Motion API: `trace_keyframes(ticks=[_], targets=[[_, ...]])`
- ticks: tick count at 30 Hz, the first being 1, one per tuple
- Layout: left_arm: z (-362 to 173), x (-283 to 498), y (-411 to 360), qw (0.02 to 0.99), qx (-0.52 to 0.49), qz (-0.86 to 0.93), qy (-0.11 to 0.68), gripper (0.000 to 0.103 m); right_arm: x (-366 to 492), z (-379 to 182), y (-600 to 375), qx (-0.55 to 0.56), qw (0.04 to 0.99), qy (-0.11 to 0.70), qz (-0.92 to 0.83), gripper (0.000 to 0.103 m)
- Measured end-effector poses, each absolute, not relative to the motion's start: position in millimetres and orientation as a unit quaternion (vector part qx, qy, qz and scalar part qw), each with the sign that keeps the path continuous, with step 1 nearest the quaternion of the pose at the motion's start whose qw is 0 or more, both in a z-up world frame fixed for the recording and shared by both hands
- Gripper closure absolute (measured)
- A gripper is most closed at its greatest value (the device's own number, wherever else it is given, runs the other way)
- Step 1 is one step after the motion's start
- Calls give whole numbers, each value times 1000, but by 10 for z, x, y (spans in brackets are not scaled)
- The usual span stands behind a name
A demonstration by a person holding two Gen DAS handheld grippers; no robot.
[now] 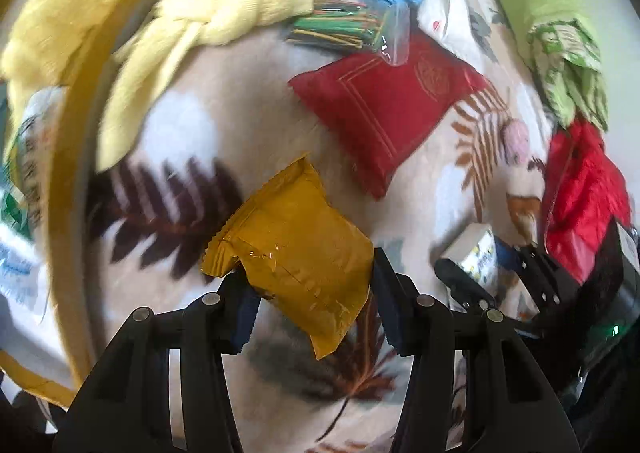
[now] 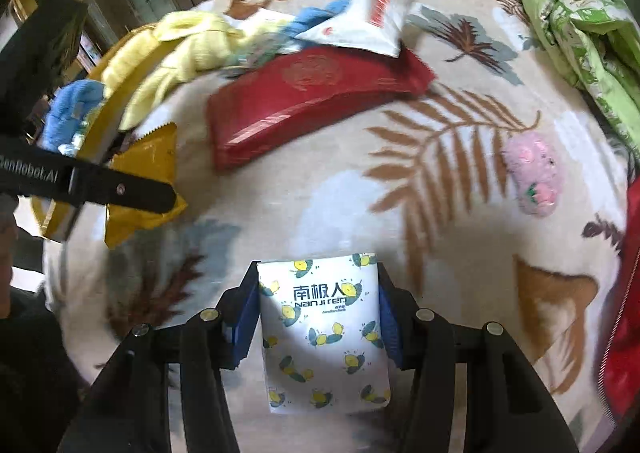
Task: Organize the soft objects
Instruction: 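Carry yellow packet with left gripper while right gripper carries tissue pack into clear bag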
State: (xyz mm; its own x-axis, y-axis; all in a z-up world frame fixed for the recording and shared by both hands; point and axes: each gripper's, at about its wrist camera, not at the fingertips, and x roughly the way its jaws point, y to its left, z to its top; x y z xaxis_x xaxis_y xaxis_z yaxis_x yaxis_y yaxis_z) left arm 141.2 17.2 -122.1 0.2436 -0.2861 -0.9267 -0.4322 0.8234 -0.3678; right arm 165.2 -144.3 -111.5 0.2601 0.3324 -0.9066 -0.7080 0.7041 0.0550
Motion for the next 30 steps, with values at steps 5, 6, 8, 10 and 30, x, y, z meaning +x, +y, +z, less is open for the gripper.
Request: trace_keyframes(ticks=[5,6,8,10,30], targets=[[-1071,1091,314,747,-274,37,604,52,1444,-1035,-1279,-146,772,504,359,51],[-1048,1014,365,749,-271,37,603,52,1412,-1025,-1217,-146,770,503,364,51],[-986,897,423,759,-255,45,598,52,1345,-995,-1073,-144,768,500,374,51],[-924,802,505,768,-244,53,590,52,1324,-979,-948,-148,766,496,380,51],[-647,268,1509,804,-231,108,537,52,1315,-589,723,-164,758,442,451,51]])
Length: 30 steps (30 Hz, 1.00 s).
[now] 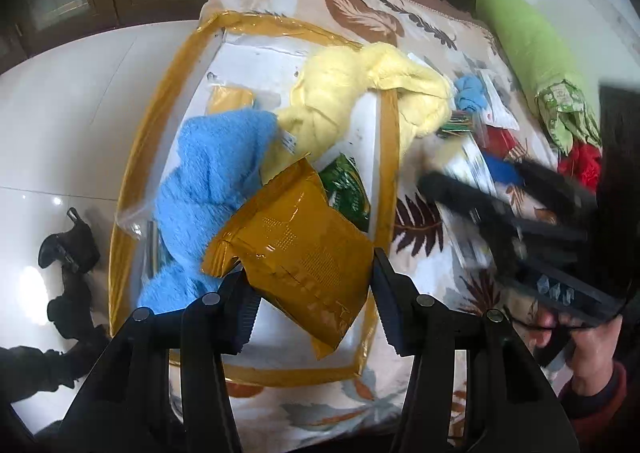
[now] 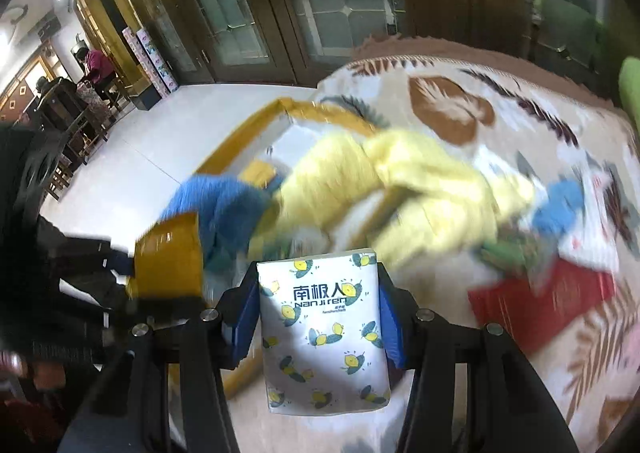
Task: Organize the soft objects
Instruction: 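Carry yellow packet with left gripper while right gripper carries tissue pack into clear bag, then open left gripper releasing yellow packet while right gripper releases tissue pack in bag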
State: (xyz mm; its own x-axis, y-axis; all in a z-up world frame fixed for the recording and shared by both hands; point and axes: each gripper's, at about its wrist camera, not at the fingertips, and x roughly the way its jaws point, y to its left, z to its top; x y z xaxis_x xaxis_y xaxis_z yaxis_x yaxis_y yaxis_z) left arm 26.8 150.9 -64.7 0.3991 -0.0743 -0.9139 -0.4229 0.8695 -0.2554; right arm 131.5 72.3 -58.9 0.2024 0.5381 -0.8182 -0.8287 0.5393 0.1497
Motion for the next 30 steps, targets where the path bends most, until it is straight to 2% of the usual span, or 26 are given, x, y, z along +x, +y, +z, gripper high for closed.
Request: trace_keyframes(ticks=[14,30], targets=[[-777,251,1682,806,-245,105,529,52,1615,-645,1801,-197,753,433,455,51],[-902,287,1750,802,-243,132,529,52,1598,-857,1969,-189,744,452,453,50]])
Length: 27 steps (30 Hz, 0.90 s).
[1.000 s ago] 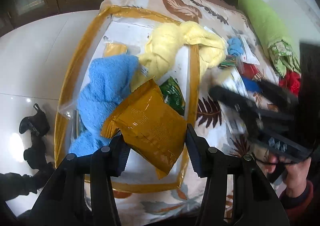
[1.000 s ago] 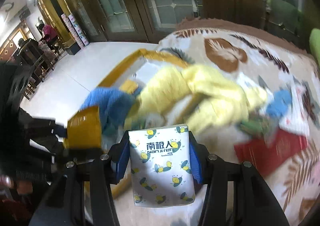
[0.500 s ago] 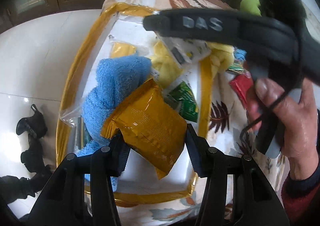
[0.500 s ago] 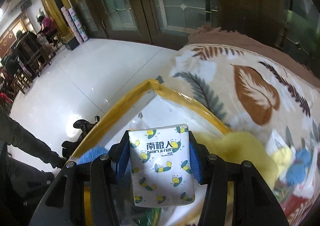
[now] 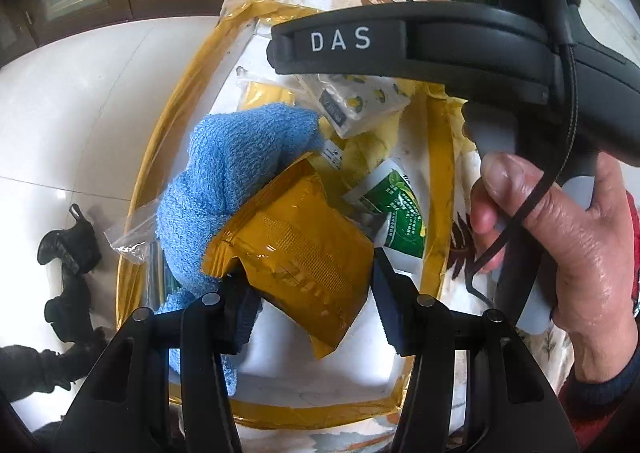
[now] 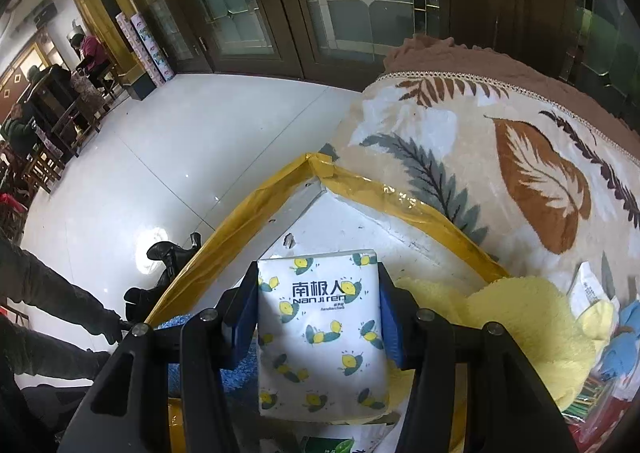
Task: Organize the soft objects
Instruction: 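Open left gripper releasing yellow packet while right gripper releases tissue pack in bag, then move both open grippers back to the bedspread items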
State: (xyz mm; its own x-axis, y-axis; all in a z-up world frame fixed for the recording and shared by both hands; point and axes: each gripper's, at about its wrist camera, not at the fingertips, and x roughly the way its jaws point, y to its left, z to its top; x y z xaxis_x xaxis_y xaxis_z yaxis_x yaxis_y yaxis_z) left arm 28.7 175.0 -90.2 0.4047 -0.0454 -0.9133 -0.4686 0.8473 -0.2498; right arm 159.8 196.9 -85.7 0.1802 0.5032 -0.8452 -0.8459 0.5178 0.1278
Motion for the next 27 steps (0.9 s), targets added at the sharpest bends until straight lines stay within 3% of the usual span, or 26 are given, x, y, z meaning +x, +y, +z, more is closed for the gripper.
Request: trace_keyframes(ticks=[8,10,12,16,19,23,25,27], targets=[[-940,272,1761,804,-252,138,521,51,1572,-823,1887,-168,750,444,460,48],[-953,268,1779,805,-252,141,519,50,1548,-784,1849,-154,752,436,470,42],[-941,257,1772,807,-250,145,515,50,1536,-747,1821,-143,757,428,474,30],[-933,216,1793,810,-260,142,506,49,1491,-680,1762,-134,760,418,479,28],[-900,194,1806,813,-265,134,502,34,1453,-576,1677,-126,764,406,486,28],[-747,146,1742,829,-241,141,486,31,1472,-423,1428,-110,773,394,485,28],[-684,126,1724,833,-237,141,480,20,1503,-377,1267,-105,778,390,481,28],[-616,105,1708,839,-225,145,474,19,1540,-312,1028,-103,786,384,473,28]])
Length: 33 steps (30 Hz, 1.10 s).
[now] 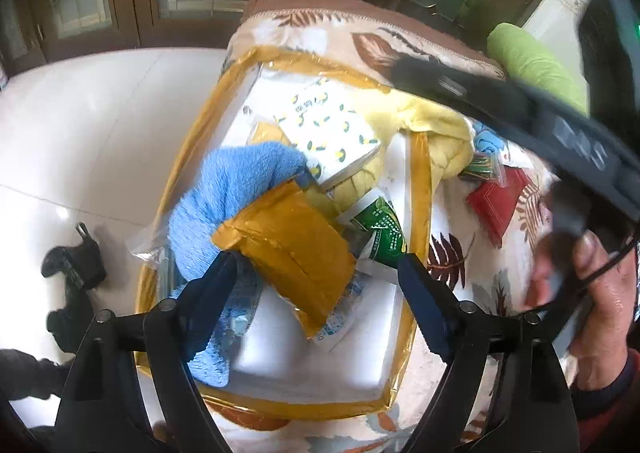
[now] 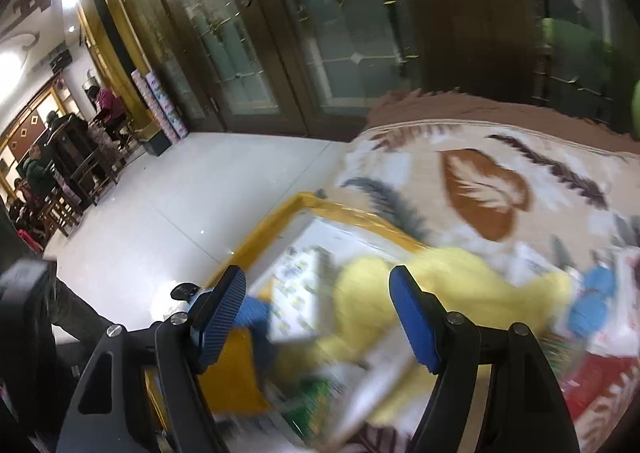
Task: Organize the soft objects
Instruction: 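Move both open grippers back to the bedspread items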
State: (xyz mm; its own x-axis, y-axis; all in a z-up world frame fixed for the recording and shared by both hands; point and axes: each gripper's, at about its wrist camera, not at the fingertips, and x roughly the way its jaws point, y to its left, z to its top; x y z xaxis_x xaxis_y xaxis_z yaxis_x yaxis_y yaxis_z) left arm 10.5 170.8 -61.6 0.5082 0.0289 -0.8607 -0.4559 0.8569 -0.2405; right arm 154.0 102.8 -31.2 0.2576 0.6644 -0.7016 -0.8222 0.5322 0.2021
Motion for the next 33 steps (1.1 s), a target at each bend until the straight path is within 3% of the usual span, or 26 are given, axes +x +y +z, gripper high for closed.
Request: trace_keyframes(ticks=[10,21,29,33], targets=[[-400,336,1419,854,-209,116,463,19,1989,-486,-225,-112,834,419,341,27],[-544,1105,1029,847,-160,82,501,19,2148,-803,-603,-125,831,458,289,26],[-785,1743,686,840,-91,69,530,19,2428,-1161,-968,14,819,534,211,22],[-852,1946,615,831,-74,53,549,19,2486,-1163,-852,0,820,539,192,20]])
